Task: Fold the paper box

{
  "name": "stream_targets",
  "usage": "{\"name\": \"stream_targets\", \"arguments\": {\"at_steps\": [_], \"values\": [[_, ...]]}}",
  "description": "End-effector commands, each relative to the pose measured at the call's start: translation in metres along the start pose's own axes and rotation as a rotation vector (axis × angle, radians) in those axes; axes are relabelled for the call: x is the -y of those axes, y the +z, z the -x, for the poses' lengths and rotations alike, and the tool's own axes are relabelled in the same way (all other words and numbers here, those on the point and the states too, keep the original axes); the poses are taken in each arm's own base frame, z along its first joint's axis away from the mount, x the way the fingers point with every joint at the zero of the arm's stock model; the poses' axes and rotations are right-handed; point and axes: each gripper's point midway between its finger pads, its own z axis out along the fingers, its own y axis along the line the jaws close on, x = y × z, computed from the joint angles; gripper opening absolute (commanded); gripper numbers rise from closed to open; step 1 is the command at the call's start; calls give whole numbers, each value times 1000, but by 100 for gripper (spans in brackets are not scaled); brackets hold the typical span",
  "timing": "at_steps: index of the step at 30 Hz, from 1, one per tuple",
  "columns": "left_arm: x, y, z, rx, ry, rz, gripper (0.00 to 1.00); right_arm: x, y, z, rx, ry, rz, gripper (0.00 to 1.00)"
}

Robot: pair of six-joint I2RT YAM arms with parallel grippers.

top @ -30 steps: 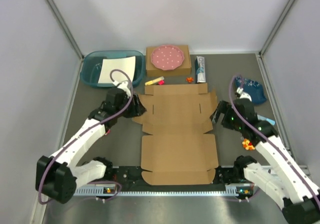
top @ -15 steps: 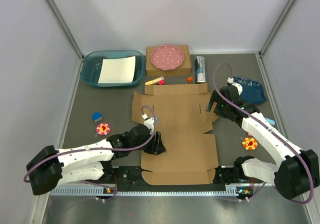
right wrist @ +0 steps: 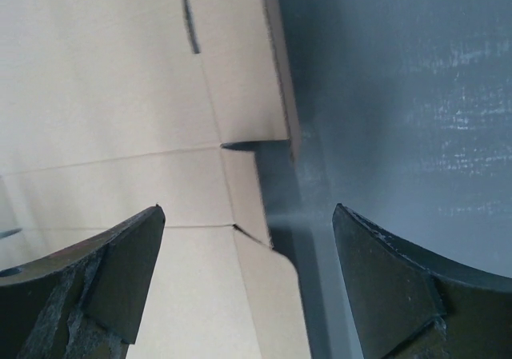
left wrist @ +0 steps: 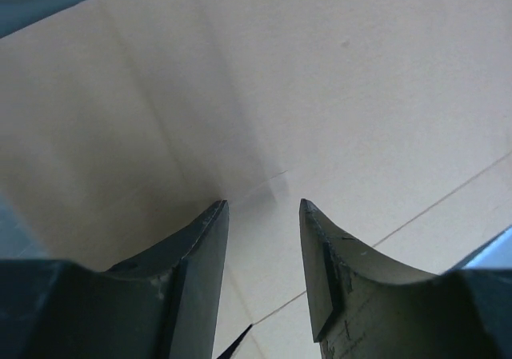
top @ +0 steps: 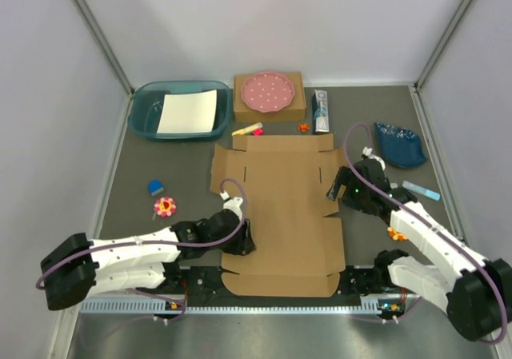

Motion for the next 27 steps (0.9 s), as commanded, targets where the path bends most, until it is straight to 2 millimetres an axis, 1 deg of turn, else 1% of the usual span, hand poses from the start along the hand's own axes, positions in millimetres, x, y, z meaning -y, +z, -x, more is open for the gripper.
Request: {"name": "stream_targets", "arguments": {"at_steps": [1,2,3,4,5,6,7,8,9,10,11,12,13,14,16,17,18,19,20,21,22,23,24,25,26,27], "values": [[-45,-19,-9,-7,-20,209,47,-16,-26,6,60,7,109,87],[-44,-23,-9,-3,-26,204,47,-15,-30,5,64,5,114,87],[-42,-25,-7,-1,-38,203,47,-17,-38,9,90,2,137,87],[-47,-29,-10,-14,-43,224,47,-17,-43,8,92,0,143,87],[-44,-33,-8,-3,-48,212,46,-18,-48,10,100,-1,154,87],[-36,-36,0,15,-47,192,46,-24,-58,16,125,-8,187,87],[-33,-40,8,46,-45,189,45,-26,-64,19,136,-11,200,87],[-24,-48,22,103,-32,153,48,-31,-70,23,148,-28,224,87],[-17,-54,34,151,-20,132,50,-41,-81,32,169,-38,261,87],[-10,-66,64,271,-21,141,53,-45,-85,37,182,-50,269,87],[-6,-79,82,357,-32,130,77,-51,-89,39,180,-80,294,87],[-4,-88,98,426,-43,138,90,-57,-93,45,182,-98,308,87],[2,-103,119,513,-54,135,99,-59,-94,47,185,-113,311,87],[3,-117,142,622,-50,143,99,-61,-95,50,190,-133,310,87],[0,-135,169,741,-55,169,99,-66,-95,53,192,-150,325,87],[-2,-139,179,771,-1,187,99,-72,-97,58,212,-160,352,87],[-10,-148,201,838,-40,198,99,-76,-97,58,211,-161,372,87],[-19,-142,209,817,-34,220,98,-80,-97,60,223,-155,390,87],[-6,-133,211,738,-18,115,98,-85,-99,62,230,-144,415,87],[-43,-137,226,739,-113,193,98,-95,-103,64,243,-154,474,86],[-58,-122,227,664,-159,206,98,-101,-107,66,254,-155,503,86],[-68,-120,233,644,-205,206,98,-105,-109,68,261,-169,525,86],[-83,-121,240,636,-249,196,97,-113,-118,70,268,-189,568,86],[-96,-112,241,611,-270,210,98,-117,-121,70,265,-203,583,86],[-103,-109,244,607,-289,211,98,-119,-122,71,265,-235,592,86],[-106,-109,249,604,-302,188,98,-124,-127,71,258,-252,618,86]]}}
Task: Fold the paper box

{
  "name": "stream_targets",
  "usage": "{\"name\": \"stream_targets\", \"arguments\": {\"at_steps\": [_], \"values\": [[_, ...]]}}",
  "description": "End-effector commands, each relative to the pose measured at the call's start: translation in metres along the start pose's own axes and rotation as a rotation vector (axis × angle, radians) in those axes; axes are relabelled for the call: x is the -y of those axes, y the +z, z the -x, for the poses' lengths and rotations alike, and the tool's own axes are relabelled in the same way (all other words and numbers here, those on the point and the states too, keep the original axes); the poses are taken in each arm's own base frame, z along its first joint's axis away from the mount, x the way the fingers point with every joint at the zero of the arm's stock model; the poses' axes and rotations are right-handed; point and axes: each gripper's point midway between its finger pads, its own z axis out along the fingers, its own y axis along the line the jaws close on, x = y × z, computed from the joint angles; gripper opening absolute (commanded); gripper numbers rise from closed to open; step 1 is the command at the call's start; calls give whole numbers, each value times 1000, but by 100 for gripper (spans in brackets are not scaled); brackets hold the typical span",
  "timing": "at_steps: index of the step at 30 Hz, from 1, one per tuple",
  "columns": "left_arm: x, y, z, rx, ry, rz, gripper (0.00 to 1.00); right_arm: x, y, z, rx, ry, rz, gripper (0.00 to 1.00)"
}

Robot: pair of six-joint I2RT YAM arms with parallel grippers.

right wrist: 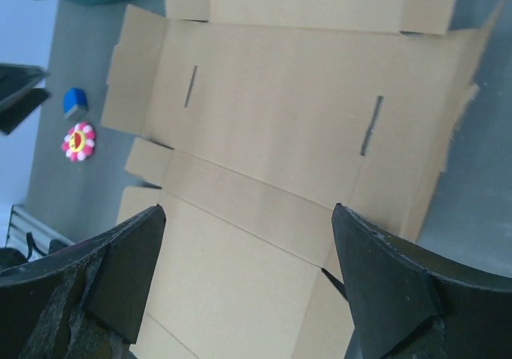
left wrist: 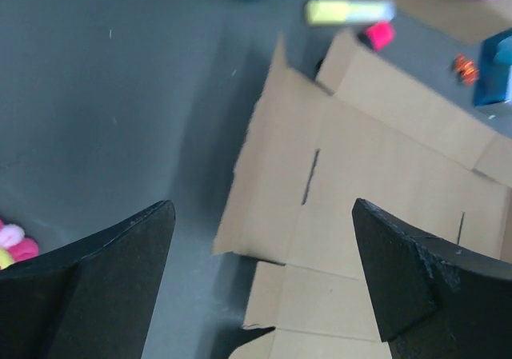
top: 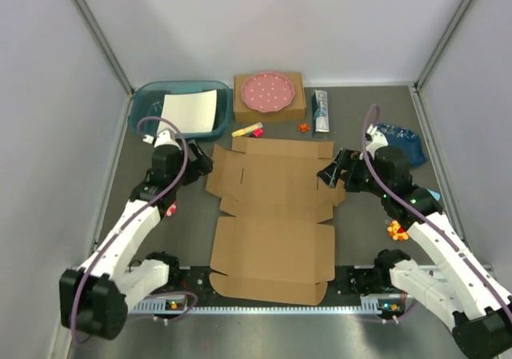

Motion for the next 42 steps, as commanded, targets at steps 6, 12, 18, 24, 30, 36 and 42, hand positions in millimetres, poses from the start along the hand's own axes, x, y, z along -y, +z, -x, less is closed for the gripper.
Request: {"name": "stream_targets", "arguments": {"at_steps": [6,12,18,24,30,36,42], "values": [[29,46,-17,-253,-1,-224,86,-48,-7,26,38,-116,201,86],[22,75,-28,-303,37,-200,82,-42,-4,21,27,-105,187,86],[7,98,-33,-347,82,-122,80,-43,-5,22,29,-100,186,86],[7,86,-22,-290,61,-104,80,-42,-8,24,36,-105,176,86],[23,62,10,-175,88,-156,81,-40,-3,17,13,-90,179,86],[1,90,-16,-290,113,-63,78,-47,-10,20,27,-88,207,86],[-9,111,-29,-341,108,-21,75,-48,-19,22,35,-104,204,86]]}}
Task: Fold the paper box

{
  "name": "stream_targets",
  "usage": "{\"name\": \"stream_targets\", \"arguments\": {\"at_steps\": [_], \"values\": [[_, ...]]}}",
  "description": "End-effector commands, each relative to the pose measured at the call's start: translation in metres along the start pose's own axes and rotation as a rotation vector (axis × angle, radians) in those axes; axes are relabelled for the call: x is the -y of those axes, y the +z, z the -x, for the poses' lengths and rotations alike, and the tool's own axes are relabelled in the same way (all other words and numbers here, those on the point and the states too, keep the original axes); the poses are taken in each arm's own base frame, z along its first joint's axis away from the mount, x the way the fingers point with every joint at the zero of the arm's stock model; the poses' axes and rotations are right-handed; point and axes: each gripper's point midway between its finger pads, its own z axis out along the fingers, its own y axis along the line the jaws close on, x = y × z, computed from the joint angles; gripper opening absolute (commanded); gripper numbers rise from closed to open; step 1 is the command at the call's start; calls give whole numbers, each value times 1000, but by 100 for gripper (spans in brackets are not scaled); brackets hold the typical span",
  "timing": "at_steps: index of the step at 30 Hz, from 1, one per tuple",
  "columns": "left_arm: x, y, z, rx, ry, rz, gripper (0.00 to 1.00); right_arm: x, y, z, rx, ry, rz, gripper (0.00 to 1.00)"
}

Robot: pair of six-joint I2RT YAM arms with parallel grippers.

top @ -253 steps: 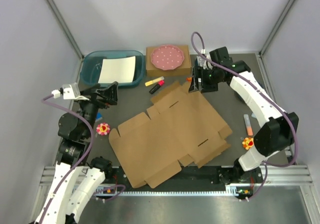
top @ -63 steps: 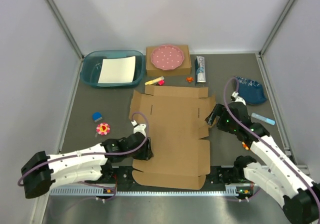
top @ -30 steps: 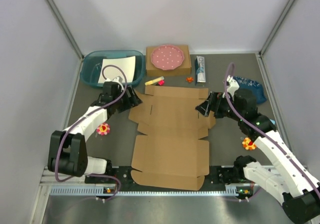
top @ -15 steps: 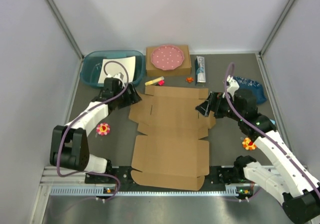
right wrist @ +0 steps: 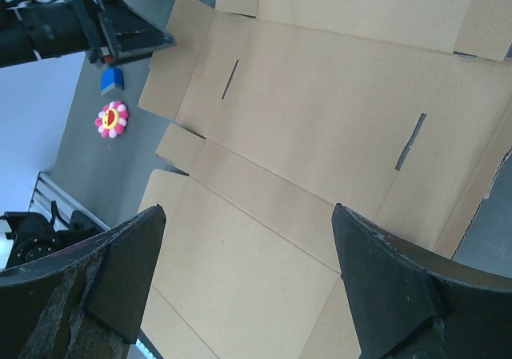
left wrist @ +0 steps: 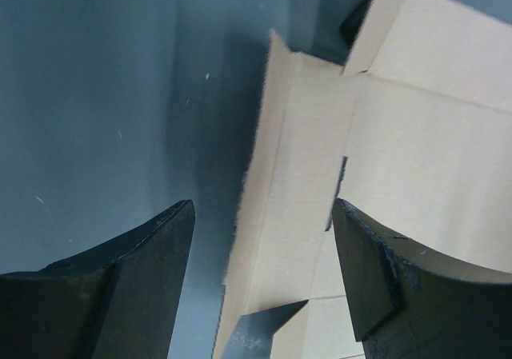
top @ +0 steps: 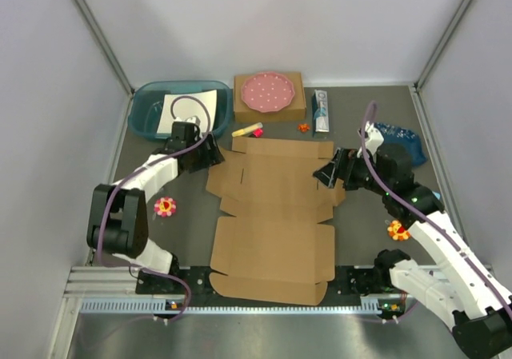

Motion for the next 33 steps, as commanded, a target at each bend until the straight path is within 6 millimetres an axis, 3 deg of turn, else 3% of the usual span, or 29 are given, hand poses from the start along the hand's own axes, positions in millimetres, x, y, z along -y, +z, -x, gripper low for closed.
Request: {"name": "stream_targets", "arguments": {"at_steps": [1,4,7,16,17,19,22,23,24,26,28,29,30,32,33], "values": [[2,8,9,8,18,-11,75,-18,-14,18,60,-42,46,86],[12,16,8,-6,24,-68,67,-18,-13,17,55,-41,47,86],[20,20,7,-16,33,-117,48,-17,-13,16,53,-38,41,86],[56,9,-11,-12,184,-271,10,-20,-15,23,59,-56,40,86],[59,4,-12,-2,197,-275,1,-21,-15,25,60,-60,40,86],[60,2,-25,-6,213,-273,0,-23,-18,29,71,-70,42,86],[69,-9,-27,72,231,-293,0,-24,-19,31,74,-83,40,86],[60,-13,-38,94,231,-264,0,-23,-19,31,70,-86,37,86],[65,-17,-32,164,242,-282,0,-23,-19,31,72,-92,35,86],[59,-26,-48,232,263,-259,0,-21,-19,32,70,-102,28,85],[71,-35,-50,335,303,-305,0,-18,-18,31,56,-120,10,84],[58,-37,-57,365,304,-268,0,-16,-17,32,49,-127,-4,84],[57,-39,-62,374,305,-276,0,-14,-18,32,42,-139,-16,83],[61,-53,-51,491,287,-312,0,-10,-14,32,24,-148,-38,83],[50,-53,-59,511,276,-302,0,-11,-14,33,17,-153,-41,83]]}}
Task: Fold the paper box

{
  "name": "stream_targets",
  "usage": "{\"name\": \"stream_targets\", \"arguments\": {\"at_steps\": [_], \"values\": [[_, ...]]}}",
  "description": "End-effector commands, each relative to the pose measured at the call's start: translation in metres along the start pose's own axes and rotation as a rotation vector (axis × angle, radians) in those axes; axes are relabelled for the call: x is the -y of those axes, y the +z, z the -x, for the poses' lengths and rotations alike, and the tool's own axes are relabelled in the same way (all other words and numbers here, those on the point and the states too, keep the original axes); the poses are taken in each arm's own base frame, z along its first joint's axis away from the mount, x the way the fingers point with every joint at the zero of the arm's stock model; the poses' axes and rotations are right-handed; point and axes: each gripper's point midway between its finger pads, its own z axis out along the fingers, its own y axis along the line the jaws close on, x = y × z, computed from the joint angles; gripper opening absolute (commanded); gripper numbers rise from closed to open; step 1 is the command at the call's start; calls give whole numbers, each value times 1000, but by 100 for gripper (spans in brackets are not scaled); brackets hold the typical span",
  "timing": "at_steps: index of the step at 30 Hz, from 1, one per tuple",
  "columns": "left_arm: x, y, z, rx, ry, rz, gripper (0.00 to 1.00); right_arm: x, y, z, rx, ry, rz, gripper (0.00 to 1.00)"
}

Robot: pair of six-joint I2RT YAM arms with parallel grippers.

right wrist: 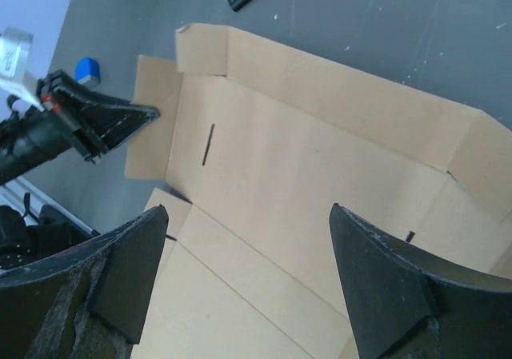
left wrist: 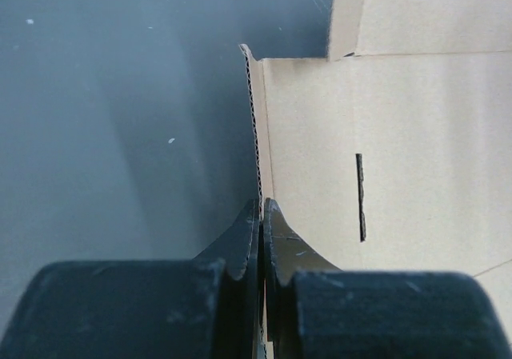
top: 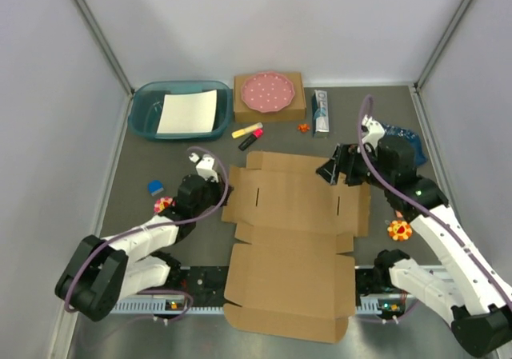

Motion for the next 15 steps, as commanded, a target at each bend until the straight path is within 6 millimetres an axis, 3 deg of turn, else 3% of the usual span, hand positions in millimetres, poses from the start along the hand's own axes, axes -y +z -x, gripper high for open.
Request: {"name": "stream_targets", "arguments": {"at_steps": [1,5,11,15], "values": [[3,-17,51,362,19,-10,0,-7,-4,22,21,-76,-11,83],[7,-33,58,464,56,-20,0,-15,2,30,-6,-149,-27,83],[12,-42,75,561,100,-15,0,-51,23,44,-45,-397,71,86],[18,-37,88,563,149,-15,0,-60,36,72,0,-502,77,87]]}}
